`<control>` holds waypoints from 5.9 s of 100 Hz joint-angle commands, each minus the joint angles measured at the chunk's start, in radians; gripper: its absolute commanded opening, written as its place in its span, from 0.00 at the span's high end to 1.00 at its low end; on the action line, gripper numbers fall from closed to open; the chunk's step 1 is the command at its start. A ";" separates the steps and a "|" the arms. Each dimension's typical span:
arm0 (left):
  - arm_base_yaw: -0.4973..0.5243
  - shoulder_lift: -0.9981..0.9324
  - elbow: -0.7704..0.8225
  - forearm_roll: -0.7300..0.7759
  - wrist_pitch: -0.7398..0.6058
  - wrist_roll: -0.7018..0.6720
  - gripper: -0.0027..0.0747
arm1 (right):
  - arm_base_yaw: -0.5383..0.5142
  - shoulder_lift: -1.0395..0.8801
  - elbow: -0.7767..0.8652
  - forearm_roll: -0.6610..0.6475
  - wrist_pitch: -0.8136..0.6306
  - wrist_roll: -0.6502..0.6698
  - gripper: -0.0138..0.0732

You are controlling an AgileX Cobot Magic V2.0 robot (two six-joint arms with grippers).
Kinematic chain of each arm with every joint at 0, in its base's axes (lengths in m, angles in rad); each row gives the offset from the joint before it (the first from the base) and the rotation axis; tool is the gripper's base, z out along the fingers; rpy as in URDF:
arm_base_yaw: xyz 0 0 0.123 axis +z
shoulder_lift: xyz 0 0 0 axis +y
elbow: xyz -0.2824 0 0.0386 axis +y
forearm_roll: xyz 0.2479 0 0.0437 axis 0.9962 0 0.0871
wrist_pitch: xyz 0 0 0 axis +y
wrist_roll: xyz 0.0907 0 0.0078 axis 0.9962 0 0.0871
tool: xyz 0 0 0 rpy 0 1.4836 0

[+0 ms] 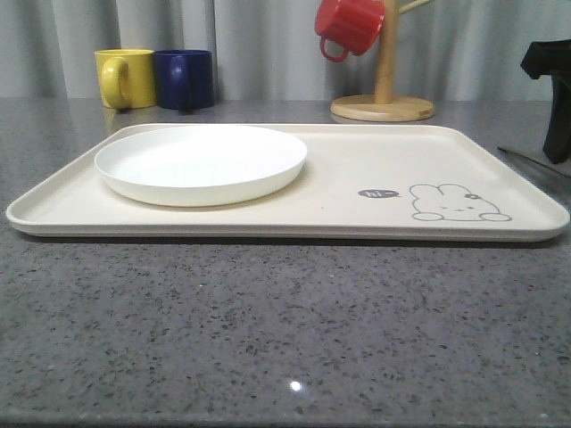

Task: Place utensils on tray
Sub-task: 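Grasp the silver fork beside the tray with the right gripper, then lower the fork onto the tray beside the plate and open, then raise the right gripper and move it back to the utensils, then grasp the silver chopsticks with the right gripper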

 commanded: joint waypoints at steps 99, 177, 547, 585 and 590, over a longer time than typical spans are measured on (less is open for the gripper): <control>-0.004 0.006 -0.025 -0.007 -0.076 0.001 0.99 | 0.011 -0.007 -0.163 0.097 0.111 0.000 0.88; -0.004 0.007 -0.025 -0.007 -0.076 0.001 0.99 | 0.459 0.022 -0.168 -0.188 -0.134 0.680 0.88; -0.004 0.008 -0.025 -0.007 -0.076 0.001 0.99 | -0.094 0.082 -0.084 -0.115 -0.006 0.152 0.81; -0.004 0.008 -0.025 -0.007 -0.076 0.001 0.99 | -0.044 -0.065 -0.139 -0.104 0.076 0.184 0.89; -0.004 0.008 -0.025 -0.007 -0.076 0.001 0.99 | -0.020 -0.095 -0.141 -0.104 0.080 0.225 0.89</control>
